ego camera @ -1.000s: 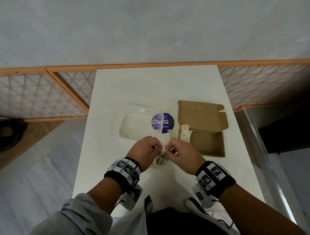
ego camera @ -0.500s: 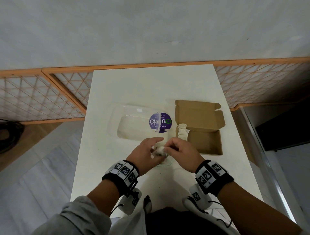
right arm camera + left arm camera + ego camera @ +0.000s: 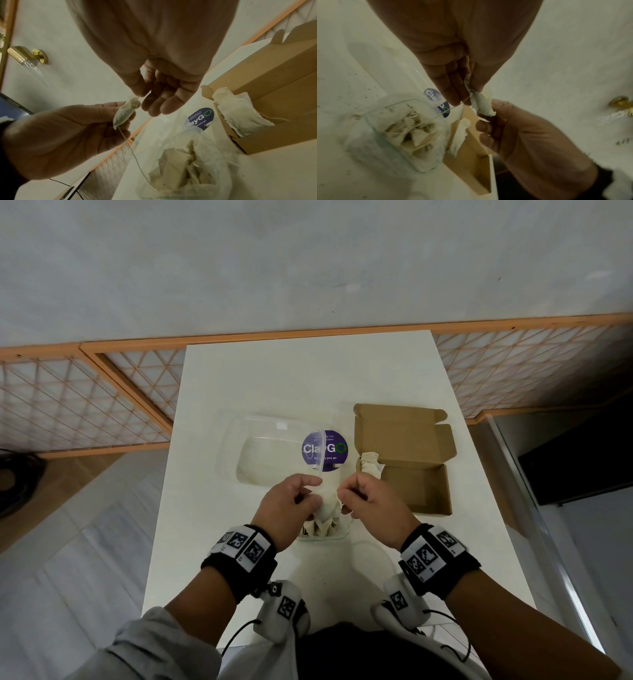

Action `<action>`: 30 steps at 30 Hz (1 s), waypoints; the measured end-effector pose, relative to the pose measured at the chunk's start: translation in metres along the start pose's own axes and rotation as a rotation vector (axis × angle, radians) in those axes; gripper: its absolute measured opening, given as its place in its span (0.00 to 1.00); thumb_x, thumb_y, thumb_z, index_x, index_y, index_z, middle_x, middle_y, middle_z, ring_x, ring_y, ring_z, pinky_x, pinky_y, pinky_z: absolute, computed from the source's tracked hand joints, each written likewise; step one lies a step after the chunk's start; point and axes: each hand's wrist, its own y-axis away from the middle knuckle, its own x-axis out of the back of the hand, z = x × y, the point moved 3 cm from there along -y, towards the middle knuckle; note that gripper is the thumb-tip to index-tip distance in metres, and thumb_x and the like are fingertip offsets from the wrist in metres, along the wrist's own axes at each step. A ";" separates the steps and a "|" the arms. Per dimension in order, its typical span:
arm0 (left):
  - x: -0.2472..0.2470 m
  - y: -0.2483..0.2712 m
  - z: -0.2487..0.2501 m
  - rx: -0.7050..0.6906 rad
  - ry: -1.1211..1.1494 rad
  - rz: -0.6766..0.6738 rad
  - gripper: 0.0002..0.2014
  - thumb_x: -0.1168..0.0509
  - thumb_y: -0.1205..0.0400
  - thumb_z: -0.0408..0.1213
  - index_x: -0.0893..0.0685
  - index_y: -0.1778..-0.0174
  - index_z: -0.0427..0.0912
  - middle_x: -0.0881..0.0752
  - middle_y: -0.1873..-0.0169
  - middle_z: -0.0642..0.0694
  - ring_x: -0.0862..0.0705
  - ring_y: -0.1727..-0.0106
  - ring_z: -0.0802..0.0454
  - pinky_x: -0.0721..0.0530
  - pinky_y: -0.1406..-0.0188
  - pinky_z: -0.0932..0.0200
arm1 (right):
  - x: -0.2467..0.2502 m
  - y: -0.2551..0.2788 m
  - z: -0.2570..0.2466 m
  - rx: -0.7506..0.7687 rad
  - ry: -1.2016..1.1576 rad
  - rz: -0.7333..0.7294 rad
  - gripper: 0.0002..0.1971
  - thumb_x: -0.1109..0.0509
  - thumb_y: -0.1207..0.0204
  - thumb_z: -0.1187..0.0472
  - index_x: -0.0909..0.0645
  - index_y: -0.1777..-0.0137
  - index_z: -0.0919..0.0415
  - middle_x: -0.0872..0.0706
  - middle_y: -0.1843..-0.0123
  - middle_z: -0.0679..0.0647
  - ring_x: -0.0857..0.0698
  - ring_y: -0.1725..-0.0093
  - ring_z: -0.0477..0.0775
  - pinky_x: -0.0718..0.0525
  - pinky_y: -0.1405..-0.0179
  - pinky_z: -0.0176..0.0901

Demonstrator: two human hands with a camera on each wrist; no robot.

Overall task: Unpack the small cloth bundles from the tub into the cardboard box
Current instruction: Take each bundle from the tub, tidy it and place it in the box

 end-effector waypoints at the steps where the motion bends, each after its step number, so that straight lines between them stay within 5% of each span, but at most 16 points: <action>1: 0.001 0.001 0.003 0.006 0.041 0.005 0.11 0.28 0.15 0.34 0.12 0.40 0.52 0.08 0.55 0.42 0.07 0.53 0.42 0.08 0.42 0.40 | 0.002 0.001 -0.003 -0.012 -0.033 -0.001 0.04 0.31 0.12 0.60 0.16 0.47 0.58 0.08 0.54 0.52 0.08 0.58 0.46 0.12 0.56 0.41; 7: 0.009 0.011 0.033 -0.040 0.206 -0.008 0.07 0.32 0.12 0.29 0.10 0.42 0.40 0.07 0.50 0.34 0.08 0.53 0.43 0.06 0.46 0.47 | 0.016 0.009 -0.030 0.013 -0.120 -0.027 0.13 0.37 0.11 0.67 0.18 0.34 0.51 0.09 0.51 0.53 0.08 0.56 0.49 0.11 0.53 0.44; 11: 0.014 0.017 0.050 -0.062 0.259 -0.006 0.07 0.33 0.12 0.29 0.10 0.44 0.39 0.06 0.52 0.37 0.10 0.57 0.50 0.07 0.52 0.57 | 0.026 0.019 -0.050 0.016 -0.264 -0.034 0.14 0.36 0.11 0.67 0.14 0.33 0.54 0.09 0.49 0.64 0.09 0.56 0.52 0.10 0.49 0.51; 15: 0.016 0.020 0.057 -0.062 0.320 -0.006 0.07 0.33 0.11 0.29 0.09 0.44 0.40 0.07 0.50 0.31 0.11 0.55 0.43 0.07 0.49 0.51 | 0.028 0.024 -0.062 0.056 -0.239 -0.021 0.08 0.28 0.13 0.59 0.13 0.38 0.58 0.08 0.54 0.57 0.10 0.57 0.51 0.09 0.48 0.55; 23: 0.025 0.028 0.070 -0.060 0.434 0.011 0.12 0.34 0.16 0.39 0.09 0.42 0.40 0.12 0.54 0.27 0.13 0.56 0.43 0.08 0.46 0.44 | 0.027 0.021 -0.064 0.103 -0.271 -0.006 0.06 0.29 0.13 0.64 0.16 0.46 0.68 0.08 0.56 0.58 0.11 0.61 0.51 0.11 0.54 0.58; 30: 0.032 0.036 0.071 -0.129 0.339 0.094 0.10 0.36 0.11 0.29 0.10 0.41 0.43 0.11 0.61 0.48 0.12 0.62 0.49 0.13 0.50 0.49 | 0.028 0.024 -0.070 0.103 -0.401 -0.017 0.08 0.31 0.12 0.64 0.17 0.44 0.71 0.12 0.57 0.69 0.14 0.65 0.52 0.13 0.60 0.48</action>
